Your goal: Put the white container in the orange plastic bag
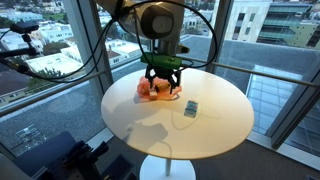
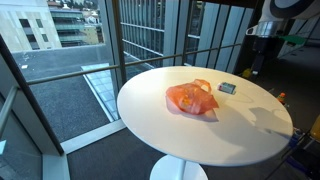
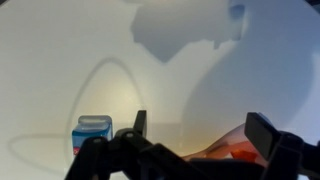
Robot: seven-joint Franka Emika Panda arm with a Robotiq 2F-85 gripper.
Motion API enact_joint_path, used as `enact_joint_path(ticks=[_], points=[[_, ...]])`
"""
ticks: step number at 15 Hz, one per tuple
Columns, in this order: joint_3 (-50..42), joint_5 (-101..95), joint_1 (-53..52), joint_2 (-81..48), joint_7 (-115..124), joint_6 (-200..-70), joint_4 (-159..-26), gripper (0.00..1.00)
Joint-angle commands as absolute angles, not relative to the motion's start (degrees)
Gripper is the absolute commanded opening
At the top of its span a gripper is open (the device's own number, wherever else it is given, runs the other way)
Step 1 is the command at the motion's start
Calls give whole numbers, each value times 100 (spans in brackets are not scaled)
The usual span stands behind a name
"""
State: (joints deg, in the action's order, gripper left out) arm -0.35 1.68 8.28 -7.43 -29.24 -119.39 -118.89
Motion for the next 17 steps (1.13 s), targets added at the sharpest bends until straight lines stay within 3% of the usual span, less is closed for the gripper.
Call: enact_joint_path(ticks=[1, 9, 17], points=[[-236, 417, 824, 64, -2927, -11585, -12393, 100], [-570, 904, 674, 1057, -2934, -10871, -12569, 100], [-642, 778, 594, 974, -2920, -10882, -12489, 100]])
